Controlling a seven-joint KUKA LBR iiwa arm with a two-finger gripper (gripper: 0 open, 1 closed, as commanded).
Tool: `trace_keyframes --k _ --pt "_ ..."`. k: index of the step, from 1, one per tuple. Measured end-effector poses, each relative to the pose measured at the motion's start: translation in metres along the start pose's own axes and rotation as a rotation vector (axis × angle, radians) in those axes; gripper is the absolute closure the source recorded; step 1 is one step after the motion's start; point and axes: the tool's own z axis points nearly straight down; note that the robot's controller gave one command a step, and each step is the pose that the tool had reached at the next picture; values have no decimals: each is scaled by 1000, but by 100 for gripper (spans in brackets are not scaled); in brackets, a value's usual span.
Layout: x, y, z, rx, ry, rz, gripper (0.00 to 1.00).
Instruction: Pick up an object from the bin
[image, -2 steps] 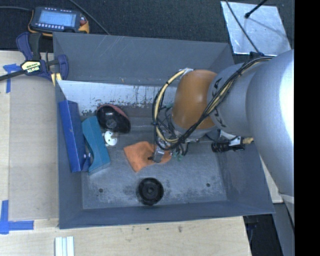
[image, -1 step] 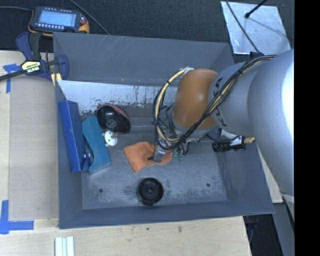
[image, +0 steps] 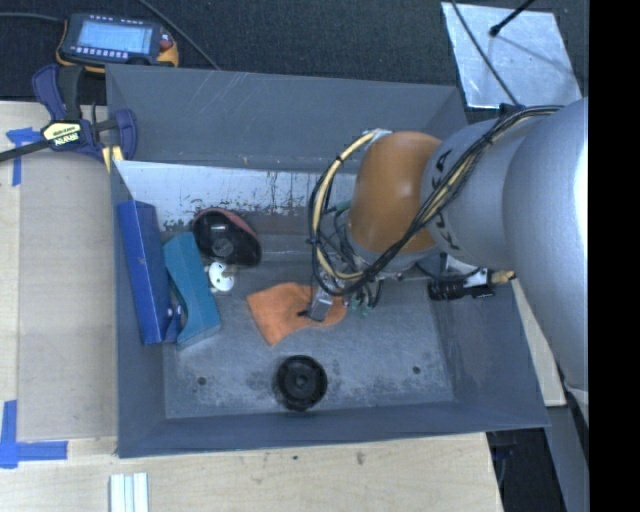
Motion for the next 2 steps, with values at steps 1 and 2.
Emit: trace_keyframes --k 1,2 --pt "-1 0 -9 -1 -2 0 100" --pt "0 0 -21 1 2 -1 100"
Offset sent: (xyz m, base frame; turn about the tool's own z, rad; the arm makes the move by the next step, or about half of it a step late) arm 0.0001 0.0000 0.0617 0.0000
